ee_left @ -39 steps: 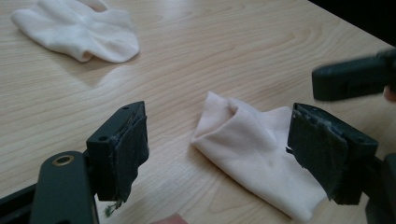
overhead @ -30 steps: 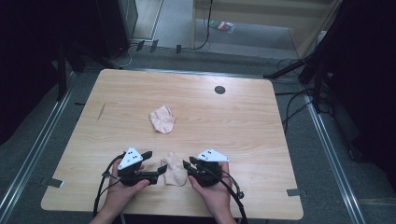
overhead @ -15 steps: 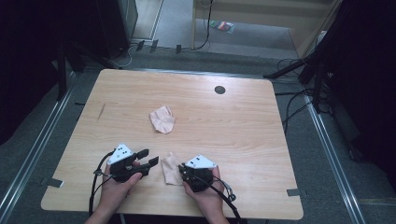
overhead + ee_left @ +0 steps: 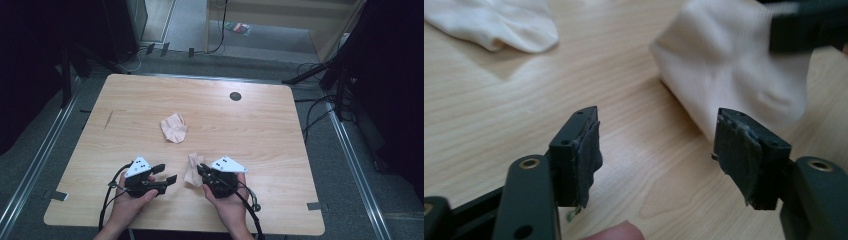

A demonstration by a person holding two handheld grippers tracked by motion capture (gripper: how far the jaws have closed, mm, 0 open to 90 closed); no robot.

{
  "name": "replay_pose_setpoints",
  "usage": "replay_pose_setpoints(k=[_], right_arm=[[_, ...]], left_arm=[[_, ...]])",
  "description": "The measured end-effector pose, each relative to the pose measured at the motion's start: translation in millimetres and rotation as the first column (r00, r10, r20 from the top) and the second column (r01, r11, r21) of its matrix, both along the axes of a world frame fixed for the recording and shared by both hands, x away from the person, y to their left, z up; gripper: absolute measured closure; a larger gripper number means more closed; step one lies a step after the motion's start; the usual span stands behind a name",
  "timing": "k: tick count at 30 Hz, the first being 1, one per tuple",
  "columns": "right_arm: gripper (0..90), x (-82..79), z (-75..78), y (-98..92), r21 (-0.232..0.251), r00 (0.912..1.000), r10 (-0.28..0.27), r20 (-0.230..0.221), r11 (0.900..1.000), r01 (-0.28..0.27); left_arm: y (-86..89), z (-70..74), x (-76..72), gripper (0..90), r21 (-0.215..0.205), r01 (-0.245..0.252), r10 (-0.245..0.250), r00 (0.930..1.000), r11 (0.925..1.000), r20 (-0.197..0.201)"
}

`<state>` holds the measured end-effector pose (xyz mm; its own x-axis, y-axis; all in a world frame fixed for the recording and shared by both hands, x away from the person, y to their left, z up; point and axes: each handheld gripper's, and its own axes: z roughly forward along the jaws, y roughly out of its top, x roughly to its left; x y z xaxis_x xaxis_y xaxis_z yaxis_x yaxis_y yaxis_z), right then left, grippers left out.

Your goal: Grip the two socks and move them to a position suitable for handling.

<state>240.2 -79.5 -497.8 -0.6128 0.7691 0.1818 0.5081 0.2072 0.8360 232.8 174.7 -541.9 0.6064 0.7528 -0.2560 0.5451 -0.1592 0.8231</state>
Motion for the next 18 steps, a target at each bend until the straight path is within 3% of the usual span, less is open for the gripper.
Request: replay_pose_setpoints(k=[3,7,11,14,15,16,18], right_arm=[[84.5,1.5,11.4,-1.6,0.035,0.9998,-0.01,0.015,0.999,0.009],[84.4,-0.6,20.4,2.1,0.062,0.9997,0.004,0.026,0.998,-0.005],[84.4,-3.5,25.8,6.7,0.088,0.9994,0.023,0.025,0.996,-0.025],[84.4,-6.3,31.2,9.4,0.118,0.998,0.055,0.03,0.991,-0.058],[84.4,-7.9,35.2,9.6,0.153,0.9967,0.077,0.024,0.985,-0.08],[84.4,-7.9,35.2,9.6,0.153,0.9967,0.077,0.024,0.985,-0.08],[84.5,-9.1,39.0,8.6,0.19,0.9942,0.105,0.022,0.976,-0.107]], left_arm=[[-15.3,-4.4,-2.5,28.6,0.041,0.035,-0.035,0.9993,0.9985,-0.016],[-32.1,-7.2,-4.6,24.8,0.055,0.059,-0.058,0.998,0.9968,-0.026],[-45.4,-8.3,-5.0,22.0,0.065,0.068,-0.066,0.9974,0.9956,-0.029],[-55.3,-9.2,-1.5,21.9,0.082,0.037,-0.033,0.9986,0.996,-0.042],[-56.6,-9.8,0.2,29.1,0.089,0.015,-0.011,0.9991,0.9959,-0.042],[-56.1,-9.6,1.4,29.1,0.089,-0.002,0.005,0.9994,0.996,-0.033],[-50.6,-6.9,1.9,46.8,0.115,-0.052,0.05,0.9986,0.992,0.021]])
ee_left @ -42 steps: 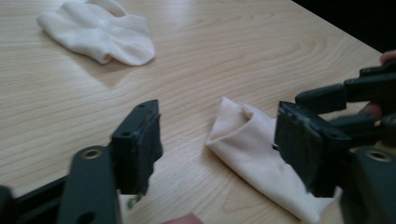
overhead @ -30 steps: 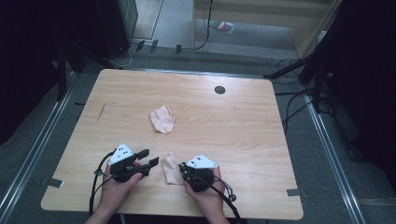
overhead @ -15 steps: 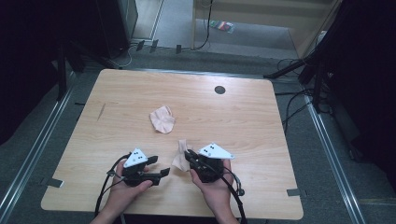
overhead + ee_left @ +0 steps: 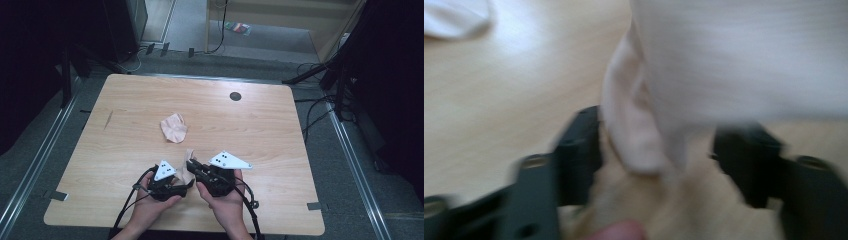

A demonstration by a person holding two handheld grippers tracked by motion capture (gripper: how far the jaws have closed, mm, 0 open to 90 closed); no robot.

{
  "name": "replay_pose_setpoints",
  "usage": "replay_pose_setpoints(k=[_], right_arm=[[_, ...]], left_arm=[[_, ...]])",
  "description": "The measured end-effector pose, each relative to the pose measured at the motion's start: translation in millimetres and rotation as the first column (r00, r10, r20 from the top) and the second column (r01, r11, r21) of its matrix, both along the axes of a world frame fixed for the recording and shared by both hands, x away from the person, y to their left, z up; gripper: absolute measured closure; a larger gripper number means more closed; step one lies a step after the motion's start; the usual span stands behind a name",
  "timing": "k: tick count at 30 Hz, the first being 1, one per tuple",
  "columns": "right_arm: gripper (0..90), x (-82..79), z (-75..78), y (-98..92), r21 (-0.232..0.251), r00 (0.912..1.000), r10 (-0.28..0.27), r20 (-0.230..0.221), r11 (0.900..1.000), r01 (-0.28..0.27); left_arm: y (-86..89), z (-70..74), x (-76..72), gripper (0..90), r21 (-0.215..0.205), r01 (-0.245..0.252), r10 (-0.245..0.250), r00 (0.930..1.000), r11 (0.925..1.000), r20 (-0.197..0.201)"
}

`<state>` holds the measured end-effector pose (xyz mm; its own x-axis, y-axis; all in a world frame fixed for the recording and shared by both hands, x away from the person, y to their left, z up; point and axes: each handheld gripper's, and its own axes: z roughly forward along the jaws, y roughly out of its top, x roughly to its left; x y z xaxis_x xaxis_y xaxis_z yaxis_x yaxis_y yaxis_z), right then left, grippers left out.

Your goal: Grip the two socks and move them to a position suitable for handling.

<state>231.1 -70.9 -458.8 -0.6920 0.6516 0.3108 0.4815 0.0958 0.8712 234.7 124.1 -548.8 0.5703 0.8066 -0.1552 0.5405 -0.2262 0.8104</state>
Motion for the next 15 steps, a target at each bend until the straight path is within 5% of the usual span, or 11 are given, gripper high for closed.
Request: replay_pose_setpoints(k=[1,2,3,4,6,9,10,11,12,13,15], right_arm=[[84.9,-0.2,2.4,-2.6,0.018,1.0,0.007,0.002,1.0,-0.007],[84.9,-0.2,2.4,-2.6,0.018,1.0,0.007,0.002,1.0,-0.007],[85.5,1.2,1.7,-5.8,0.013,1.0,-0.007,0.006,1.0,0.006],[85.5,1.2,1.7,-5.8,0.013,1.0,-0.007,0.006,1.0,0.006],[85.9,4.7,-3.4,-8.0,-0.003,0.9998,-0.018,-0.007,1.0,0.018],[86.1,10.2,-19.8,-7.5,-0.043,0.9988,-0.024,-0.043,0.999,0.022],[86.1,12.5,-26.8,-7.2,-0.059,0.998,-0.031,-0.056,0.998,0.027],[86.2,17.9,-40.7,-9.2,-0.088,0.9952,-0.042,-0.088,0.996,0.035],[86.2,17.9,-40.7,-9.2,-0.088,0.9952,-0.042,-0.088,0.996,0.035],[86.3,23.4,-52.9,-14.2,-0.119,0.99,-0.071,-0.122,0.991,0.057],[86.3,29.4,-62.6,-22.0,-0.15,0.9834,-0.088,-0.159,0.987,0.064]], left_arm=[[13.0,4.8,0.9,69.3,0.008,-0.026,0.026,0.9992,0.9996,0.03],[13.0,4.8,0.9,75.0,0.008,-0.026,0.026,0.9992,0.9996,0.03],[29.8,9.6,0.1,79.6,0.04,-0.082,0.08,0.9947,0.9958,0.065],[29.8,9.6,0.1,83.7,0.04,-0.082,0.08,0.9947,0.9958,0.065],[43.6,15.2,-5.1,87.5,0.09,-0.126,0.114,0.9851,0.9879,0.129],[50.2,23.6,-15.5,89.1,0.21,-0.151,0.106,0.9716,0.9659,0.212],[48.6,23.3,-16.0,89.0,0.249,-0.136,0.087,0.9766,0.959,0.197],[44.9,16.3,-13.3,87.3,0.278,-0.099,0.062,0.9882,0.9554,0.14],[44.9,16.3,-13.3,84.9,0.278,-0.099,0.062,0.9882,0.9554,0.14],[41.9,5.1,-8.8,82.5,0.275,-0.061,0.046,0.9971,0.9596,0.06],[40.5,1.3,-7.4,75.1,0.266,-0.046,0.039,0.9987,0.9629,0.034]])
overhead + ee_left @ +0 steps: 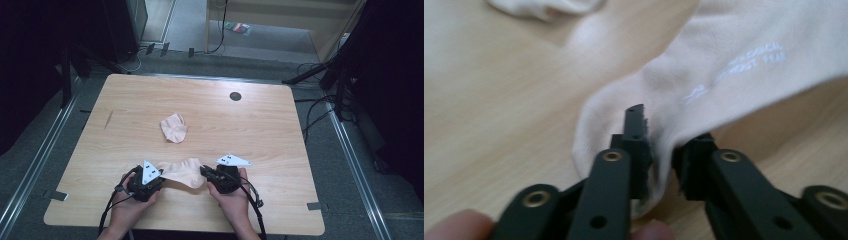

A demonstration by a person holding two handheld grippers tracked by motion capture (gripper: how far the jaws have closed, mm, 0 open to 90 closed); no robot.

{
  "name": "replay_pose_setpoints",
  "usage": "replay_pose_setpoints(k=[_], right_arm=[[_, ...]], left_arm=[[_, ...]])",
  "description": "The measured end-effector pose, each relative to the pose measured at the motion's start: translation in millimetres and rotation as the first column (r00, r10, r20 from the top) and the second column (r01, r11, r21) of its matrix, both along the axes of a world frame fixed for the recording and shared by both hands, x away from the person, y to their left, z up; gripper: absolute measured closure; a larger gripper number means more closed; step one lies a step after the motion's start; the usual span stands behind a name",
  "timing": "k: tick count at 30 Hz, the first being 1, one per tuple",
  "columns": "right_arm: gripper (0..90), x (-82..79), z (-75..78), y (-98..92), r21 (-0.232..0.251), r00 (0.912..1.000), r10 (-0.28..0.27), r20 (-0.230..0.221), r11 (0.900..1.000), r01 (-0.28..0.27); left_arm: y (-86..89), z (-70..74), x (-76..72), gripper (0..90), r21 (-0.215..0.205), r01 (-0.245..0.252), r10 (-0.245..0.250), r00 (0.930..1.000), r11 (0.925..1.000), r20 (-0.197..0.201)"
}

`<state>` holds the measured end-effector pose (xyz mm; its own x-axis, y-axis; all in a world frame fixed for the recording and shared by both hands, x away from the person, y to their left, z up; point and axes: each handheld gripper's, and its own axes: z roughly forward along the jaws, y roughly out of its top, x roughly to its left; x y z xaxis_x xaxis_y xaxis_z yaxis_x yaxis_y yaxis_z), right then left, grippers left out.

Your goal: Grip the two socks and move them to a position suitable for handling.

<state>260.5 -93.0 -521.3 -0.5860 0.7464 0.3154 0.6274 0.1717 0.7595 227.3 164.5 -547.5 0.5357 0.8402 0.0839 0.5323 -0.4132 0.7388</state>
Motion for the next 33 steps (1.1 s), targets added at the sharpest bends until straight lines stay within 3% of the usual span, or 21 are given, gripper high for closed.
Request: replay_pose_setpoints(k=[1,3,5,7,9,12,14,16,17,18,19,21,22,25,27,28,29,30,33], right_arm=[[86.3,0.0,0.0,0.0,0.0,1.0,0.0,0.0,1.0,0.0],[86.3,5.6,-8.0,-8.3,-0.033,0.9999,-0.004,-0.015,0.999,0.003],[86.2,10.1,-13.0,-13.7,-0.087,0.9996,0.006,-0.028,0.996,-0.008],[84.7,15.8,-17.1,-18.9,-0.119,0.9987,0.029,-0.041,0.992,-0.033],[81.5,17.1,-16.5,-22.1,-0.13,0.9996,0.011,-0.026,0.991,-0.014],[64.3,20.4,-13.1,-30.6,-0.124,0.9999,-0.016,0.001,0.992,0.016],[56.3,21.9,-9.7,-38.1,-0.11,0.999,-0.043,0.007,0.993,0.044],[54.9,22.0,-6.4,-46.2,-0.086,0.9971,-0.076,0.008,0.993,0.077],[55.1,21.3,-5.1,-50.0,-0.067,0.9963,-0.086,-0.001,0.994,0.086],[55.0,19.8,-5.4,-51.5,-0.042,0.9968,-0.079,-0.013,0.996,0.078],[55.0,19.8,-5.4,-51.5,-0.042,0.9968,-0.079,-0.013,0.996,0.078],[54.3,17.9,-8.1,-46.2,-0.047,0.998,-0.056,-0.028,0.997,0.055],[54.4,16.0,-12.4,-37.8,-0.081,0.9989,-0.041,-0.021,0.996,0.039],[56.1,13.8,-16.3,-29.5,-0.117,0.9994,-0.032,-0.013,0.993,0.031],[59.1,11.9,-19.6,-22.8,-0.159,0.9996,-0.028,0.001,0.987,0.028],[70.1,9.6,-20.6,-19.5,-0.187,0.9987,-0.045,0.023,0.981,0.048],[70.1,9.6,-20.6,-19.5,-0.187,0.9987,-0.045,0.023,0.981,0.048],[84.9,8.6,-20.3,-19.2,-0.183,0.9988,-0.043,0.023,0.982,0.046],[89.7,7.6,-19.2,-20.3,-0.179,0.999,-0.04,0.019,0.983,0.043]], left_arm=[[-0.7,-1.1,0.6,75.1,-0.006,0.019,-0.019,0.9998,0.9998,-0.007],[-1.6,0.4,-0.1,67.0,-0.005,0.046,-0.046,0.9989,0.9989,-0.004],[2.1,1.1,1.0,58.9,-0.058,0.113,-0.115,0.993,0.9919,-0.027],[9.2,3.5,2.0,51.8,-0.113,0.139,-0.142,0.9898,0.9838,-0.019],[15.4,6.0,3.8,47.0,-0.155,0.14,-0.144,0.9894,0.9779,-0.014],[31.5,10.9,9.2,40.8,-0.259,0.127,-0.135,0.9907,0.9576,-0.016],[43.3,13.5,14.3,39.6,-0.354,0.102,-0.119,0.9926,0.9296,-0.025],[51.5,13.4,20.3,40.7,-0.412,0.024,-0.047,0.9978,0.9109,-0.046],[52.1,12.1,22.0,42.7,-0.422,-0.003,-0.023,0.9982,0.9067,-0.056],[49.2,7.8,25.5,46.9,-0.393,-0.05,0.021,0.9967,0.9183,-0.078],[49.2,7.8,25.5,49.6,-0.393,-0.05,0.021,0.9967,0.9183,-0.078],[43.6,4.0,27.2,52.9,-0.361,-0.061,0.027,0.9949,0.9304,-0.097],[37.8,1.7,27.6,58.4,-0.347,-0.068,0.033,0.9938,0.9354,-0.106],[33.2,-0.4,28.7,66.2,-0.34,-0.072,0.034,0.9926,0.9375,-0.117],[28.8,-3.0,29.8,68.9,-0.318,-0.069,0.03,0.9917,0.9456,-0.125],[24.9,-5.7,30.9,75.3,-0.304,-0.062,0.017,0.9888,0.9508,-0.149],[24.9,-5.7,30.9,78.7,-0.304,-0.062,0.017,0.9888,0.9508,-0.149],[24.0,-6.5,31.1,82.0,-0.3,-0.055,0.01,0.9886,0.9523,-0.15],[25.1,-4.2,30.8,87.6,-0.302,-0.062,0.019,0.9894,0.9512,-0.144]])
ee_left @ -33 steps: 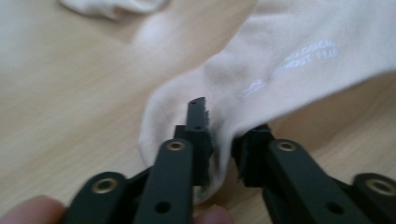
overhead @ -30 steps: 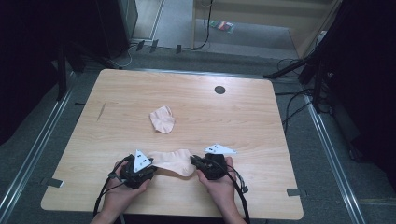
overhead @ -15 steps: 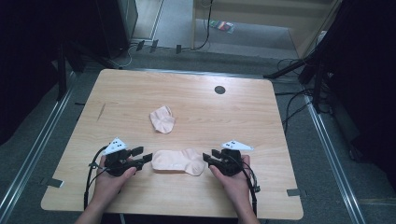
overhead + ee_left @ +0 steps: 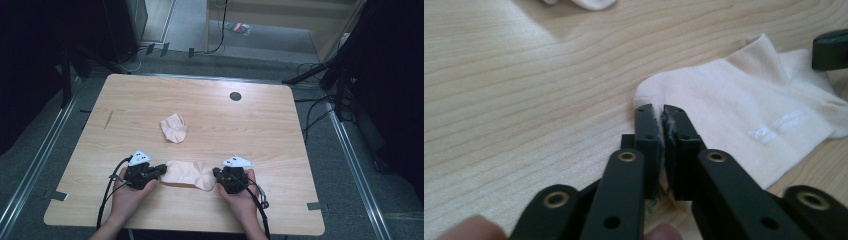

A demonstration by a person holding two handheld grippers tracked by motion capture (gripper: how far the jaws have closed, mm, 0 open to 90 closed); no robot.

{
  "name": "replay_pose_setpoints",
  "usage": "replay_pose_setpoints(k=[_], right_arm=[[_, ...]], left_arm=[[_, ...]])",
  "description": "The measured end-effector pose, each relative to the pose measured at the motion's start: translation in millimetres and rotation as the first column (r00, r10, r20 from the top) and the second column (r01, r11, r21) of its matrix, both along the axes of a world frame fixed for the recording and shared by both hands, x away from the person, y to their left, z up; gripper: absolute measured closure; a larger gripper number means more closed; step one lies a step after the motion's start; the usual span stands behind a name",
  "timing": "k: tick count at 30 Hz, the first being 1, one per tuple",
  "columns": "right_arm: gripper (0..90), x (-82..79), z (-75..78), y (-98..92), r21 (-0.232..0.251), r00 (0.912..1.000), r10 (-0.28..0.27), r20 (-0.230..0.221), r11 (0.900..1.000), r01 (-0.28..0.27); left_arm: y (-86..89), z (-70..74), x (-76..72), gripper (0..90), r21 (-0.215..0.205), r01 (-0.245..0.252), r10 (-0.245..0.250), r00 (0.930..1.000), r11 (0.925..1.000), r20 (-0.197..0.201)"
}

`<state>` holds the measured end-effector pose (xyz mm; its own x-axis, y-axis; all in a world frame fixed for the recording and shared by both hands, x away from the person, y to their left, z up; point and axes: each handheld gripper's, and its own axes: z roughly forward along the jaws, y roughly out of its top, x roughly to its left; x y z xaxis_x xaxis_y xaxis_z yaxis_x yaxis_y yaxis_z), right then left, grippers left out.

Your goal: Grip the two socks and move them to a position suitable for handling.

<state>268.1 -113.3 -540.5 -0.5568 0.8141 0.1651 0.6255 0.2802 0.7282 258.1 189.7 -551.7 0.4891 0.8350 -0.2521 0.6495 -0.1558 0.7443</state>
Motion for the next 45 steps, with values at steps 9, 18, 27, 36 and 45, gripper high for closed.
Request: replay_pose_setpoints(k=[9,18,27,36,45], right_arm=[[90.0,-9.0,19.4,-13.0,-0.019,0.9984,0.052,-0.021,0.998,-0.053],[57.2,-5.7,18.7,-18.5,0.046,0.9976,0.069,-0.001,0.997,-0.069],[45.7,2.9,17.8,-33.6,0.116,0.9979,-0.053,0.038,0.992,0.048],[46.4,4.6,14.9,-33.4,0.12,0.9977,-0.055,0.038,0.991,0.05],[46.5,4.6,12.4,-31.6,0.121,0.9983,-0.051,0.029,0.992,0.047]], left_arm=[[18.7,15.0,-16.9,89.2,-0.035,0.04,-0.041,0.9992,0.9986,-0.003],[10.2,12.3,-16.9,48.5,-0.043,0.071,-0.07,0.9973,0.9966,0.022],[16.6,15.6,15.7,43.8,-0.103,-0.117,0.123,0.9911,0.9878,0.052],[1.0,17.1,78.3,42.9,-0.02,-0.212,0.213,0.9699,0.9771,0.118],[-16.0,2.3,116.8,44.6,0.092,-0.246,0.24,0.9682,0.9648,0.07]])
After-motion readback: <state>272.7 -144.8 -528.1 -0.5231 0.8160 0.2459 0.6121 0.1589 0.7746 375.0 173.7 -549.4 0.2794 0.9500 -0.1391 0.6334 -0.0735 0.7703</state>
